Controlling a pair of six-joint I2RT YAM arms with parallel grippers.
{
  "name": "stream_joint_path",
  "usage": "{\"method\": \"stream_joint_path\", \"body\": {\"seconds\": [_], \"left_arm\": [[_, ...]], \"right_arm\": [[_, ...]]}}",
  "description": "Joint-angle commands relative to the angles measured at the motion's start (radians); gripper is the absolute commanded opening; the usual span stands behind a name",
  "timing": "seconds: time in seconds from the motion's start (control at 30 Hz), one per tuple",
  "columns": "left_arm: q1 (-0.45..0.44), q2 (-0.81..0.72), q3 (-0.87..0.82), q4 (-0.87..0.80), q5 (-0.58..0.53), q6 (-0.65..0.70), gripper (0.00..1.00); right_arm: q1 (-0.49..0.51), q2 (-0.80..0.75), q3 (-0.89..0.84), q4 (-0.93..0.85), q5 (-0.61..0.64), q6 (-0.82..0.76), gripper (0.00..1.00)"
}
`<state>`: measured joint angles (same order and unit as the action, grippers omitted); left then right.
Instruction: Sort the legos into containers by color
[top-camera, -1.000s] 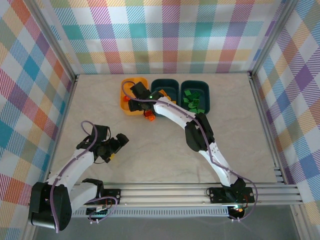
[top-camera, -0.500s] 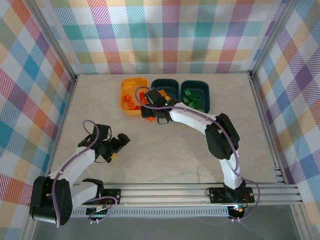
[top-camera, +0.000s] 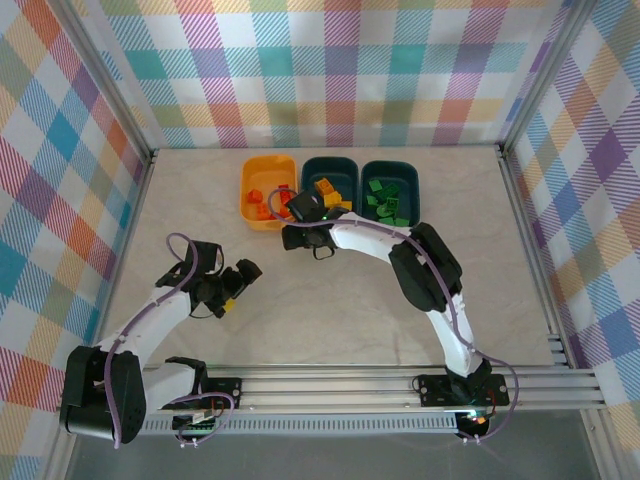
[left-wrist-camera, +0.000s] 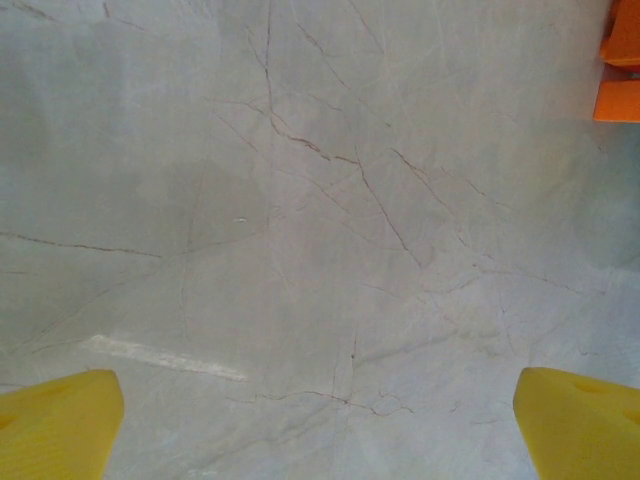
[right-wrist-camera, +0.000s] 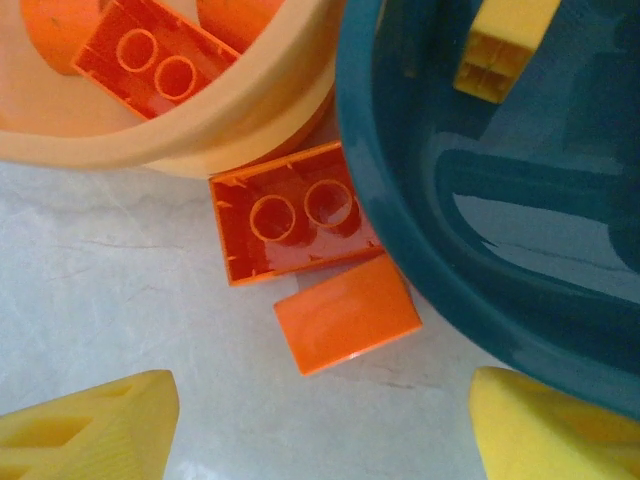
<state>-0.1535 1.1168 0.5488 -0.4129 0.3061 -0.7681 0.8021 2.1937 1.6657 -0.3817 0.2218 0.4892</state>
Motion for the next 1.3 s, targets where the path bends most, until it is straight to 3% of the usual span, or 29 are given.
{"method": "stream_joint_path", "body": {"seconds": [0.0, 0.3, 0.7, 1.07, 1.27], "left_arm": [[0.009, -0.025, 0.008, -0.021, 0.003, 0.007, 1.0], [0.009, -0.01, 0.015, -0.021, 0.007, 0.011, 1.0], [0.009, 0.002, 0.014, -0.016, 0.005, 0.015, 1.0], [0.008, 0.013, 0.041, -0.031, -0.031, 0.032, 1.0], [0.029, -0.045, 0.007, -0.037, -0.117, -0.055, 1.0]], "right_arm": [[-0.009, 0.024, 0.032, 0.014, -0.005, -0.001, 0.74], [-0.011, 0.079, 0.082, 0.035, 0.005, -0.032, 0.67], [-0.003, 0.016, -0.002, 0.079, -0.019, -0.02, 0.4], [0.04, -0.166, -0.108, 0.126, -0.028, -0.004, 0.37], [0.024, -0.041, 0.106, 0.067, -0.023, -0.019, 0.37]]}}
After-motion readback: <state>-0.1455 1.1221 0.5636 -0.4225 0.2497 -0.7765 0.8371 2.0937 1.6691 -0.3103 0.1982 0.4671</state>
